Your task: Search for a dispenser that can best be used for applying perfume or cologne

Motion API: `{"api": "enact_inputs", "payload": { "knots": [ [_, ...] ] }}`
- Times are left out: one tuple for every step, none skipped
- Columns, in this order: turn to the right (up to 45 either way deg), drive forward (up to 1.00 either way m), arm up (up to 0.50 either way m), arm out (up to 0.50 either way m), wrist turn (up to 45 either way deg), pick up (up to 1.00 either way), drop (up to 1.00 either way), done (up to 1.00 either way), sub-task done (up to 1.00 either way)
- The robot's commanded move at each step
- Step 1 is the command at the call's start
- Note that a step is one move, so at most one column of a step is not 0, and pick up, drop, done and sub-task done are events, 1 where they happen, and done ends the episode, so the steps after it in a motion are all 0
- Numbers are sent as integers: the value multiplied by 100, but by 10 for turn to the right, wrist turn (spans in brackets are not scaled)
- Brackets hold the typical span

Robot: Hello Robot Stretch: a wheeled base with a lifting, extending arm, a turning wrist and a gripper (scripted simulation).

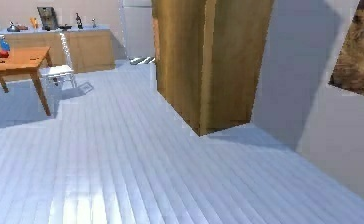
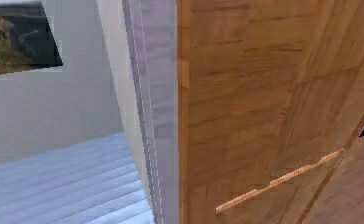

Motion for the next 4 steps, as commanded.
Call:
{"api": "enact_inputs", "payload": {
  "knots": [
    [-210, 0, 0, 0, 0, 0, 0, 0, 0],
    [0, 100, 0, 0, 0, 0, 0, 0, 0],
    [0, 100, 0, 0, 0, 0, 0, 0, 0],
    [0, 100, 0, 0, 0, 0, 0, 0, 0]
  ]
}}
